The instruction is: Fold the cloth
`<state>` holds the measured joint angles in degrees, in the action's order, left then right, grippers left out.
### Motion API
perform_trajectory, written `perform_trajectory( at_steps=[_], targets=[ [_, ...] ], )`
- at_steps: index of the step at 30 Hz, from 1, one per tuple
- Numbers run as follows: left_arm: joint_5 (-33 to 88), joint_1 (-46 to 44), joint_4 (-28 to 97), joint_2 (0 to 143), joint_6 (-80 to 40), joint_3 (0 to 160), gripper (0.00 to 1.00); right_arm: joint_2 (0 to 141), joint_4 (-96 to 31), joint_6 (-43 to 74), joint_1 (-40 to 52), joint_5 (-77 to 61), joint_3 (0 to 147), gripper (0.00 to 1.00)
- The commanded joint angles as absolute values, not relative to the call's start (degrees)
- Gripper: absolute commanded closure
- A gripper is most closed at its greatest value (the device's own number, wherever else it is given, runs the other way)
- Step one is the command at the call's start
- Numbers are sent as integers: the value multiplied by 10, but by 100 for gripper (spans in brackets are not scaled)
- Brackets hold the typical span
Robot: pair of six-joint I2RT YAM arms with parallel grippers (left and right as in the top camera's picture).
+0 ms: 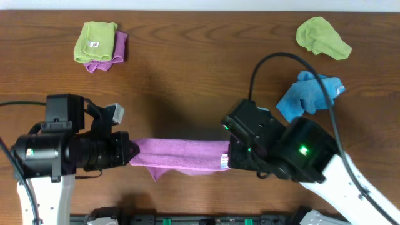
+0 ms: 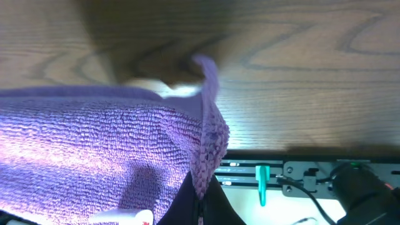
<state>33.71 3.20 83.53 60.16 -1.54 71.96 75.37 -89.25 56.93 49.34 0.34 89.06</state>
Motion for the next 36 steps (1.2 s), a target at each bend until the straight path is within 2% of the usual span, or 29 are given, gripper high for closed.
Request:
perform_trajectory(
  at_steps=[1, 7, 10, 13, 16, 19, 23, 27, 33, 36],
  targets=[
    [279, 41, 816, 608, -30, 721, 94, 760, -905, 587, 472, 67, 888, 99],
    [279, 41, 746, 663, -30, 720, 94, 840, -866, 566, 445, 129, 888, 99],
    [282, 41, 656, 704, -30, 720, 94, 881, -756, 479, 415, 140, 888, 99],
    [322, 41, 527, 774, -30, 721, 94, 935, -613, 369, 343, 124, 888, 99],
    [369, 42, 406, 847, -55, 725, 94, 973, -503, 318, 267, 88, 894, 99],
    [400, 42, 341, 901, -77, 761, 94, 977, -449, 300, 218, 66, 912, 99],
    [409, 41, 375, 932, -61, 867, 94, 977, -499, 269, 199, 53, 976, 99],
    [410, 41, 468, 926, -25, 920, 94, 977, -572, 265, 216, 57, 997, 99],
    [357, 41, 657, 921, 76, 905, 94, 976, -675, 270, 249, 58, 991, 99],
    [340, 41, 700, 921, 93, 839, 94, 976, -728, 303, 269, 73, 952, 99]
  ],
)
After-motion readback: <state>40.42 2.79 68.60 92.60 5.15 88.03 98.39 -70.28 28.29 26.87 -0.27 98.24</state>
